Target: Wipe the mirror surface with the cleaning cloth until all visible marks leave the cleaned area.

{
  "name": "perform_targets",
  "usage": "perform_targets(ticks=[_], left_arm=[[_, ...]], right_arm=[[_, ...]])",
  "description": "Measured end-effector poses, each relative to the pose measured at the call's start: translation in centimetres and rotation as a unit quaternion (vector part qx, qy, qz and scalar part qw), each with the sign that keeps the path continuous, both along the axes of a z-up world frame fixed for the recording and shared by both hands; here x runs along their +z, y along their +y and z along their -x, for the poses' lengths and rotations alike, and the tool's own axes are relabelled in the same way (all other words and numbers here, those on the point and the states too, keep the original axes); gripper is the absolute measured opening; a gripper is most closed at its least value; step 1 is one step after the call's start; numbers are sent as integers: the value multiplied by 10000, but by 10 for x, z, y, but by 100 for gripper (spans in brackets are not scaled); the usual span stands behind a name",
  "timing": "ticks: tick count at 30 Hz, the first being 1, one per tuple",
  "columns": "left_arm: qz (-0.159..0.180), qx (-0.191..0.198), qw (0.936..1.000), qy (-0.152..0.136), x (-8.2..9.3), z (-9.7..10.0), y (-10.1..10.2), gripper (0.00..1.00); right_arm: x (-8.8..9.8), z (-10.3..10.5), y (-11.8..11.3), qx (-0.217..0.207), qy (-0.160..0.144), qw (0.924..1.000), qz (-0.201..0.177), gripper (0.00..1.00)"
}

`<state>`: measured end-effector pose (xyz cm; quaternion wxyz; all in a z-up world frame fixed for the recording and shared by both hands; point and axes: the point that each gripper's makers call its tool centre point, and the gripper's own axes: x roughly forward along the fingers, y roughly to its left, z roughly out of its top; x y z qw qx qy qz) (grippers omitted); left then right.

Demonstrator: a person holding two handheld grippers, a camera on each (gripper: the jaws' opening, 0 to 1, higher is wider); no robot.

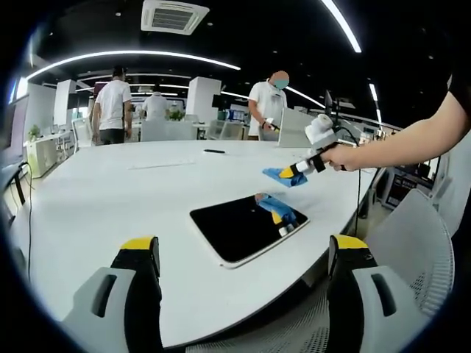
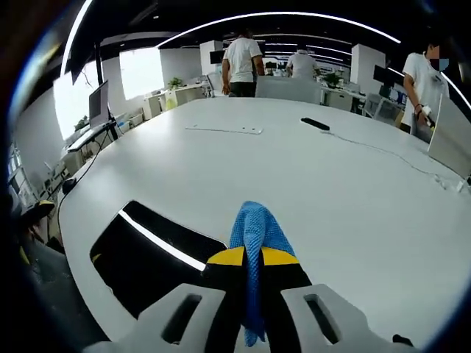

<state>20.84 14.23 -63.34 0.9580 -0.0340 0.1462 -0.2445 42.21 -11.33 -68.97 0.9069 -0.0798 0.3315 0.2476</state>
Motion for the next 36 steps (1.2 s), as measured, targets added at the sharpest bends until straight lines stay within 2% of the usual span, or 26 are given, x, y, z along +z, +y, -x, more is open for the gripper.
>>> perform_targets(ticks=[10, 11, 13, 20, 32, 36], left_arm=[[-20, 5, 10000, 11, 0, 0, 0, 94], [-21, 7, 10000, 11, 0, 0, 0, 94], [-29, 23, 10000, -2, 0, 0, 1, 94], [-28, 20, 10000, 7, 0, 0, 1, 94], [-27, 13, 10000, 17, 0, 0, 0, 94], [-30, 17, 10000, 15, -1, 0, 0, 94]], right_arm=[[-21, 12, -14, -157, 236, 9996, 55, 1], [-17, 28, -8, -158, 243, 9996, 62, 1], [-16, 38, -6, -161, 252, 9995, 78, 1], [-16, 52, 0, -204, 369, 9991, 1, 1], [-30, 61, 0, -206, 642, 9977, -46, 2], [-41, 43, -11, -177, 667, 9976, -35, 3]])
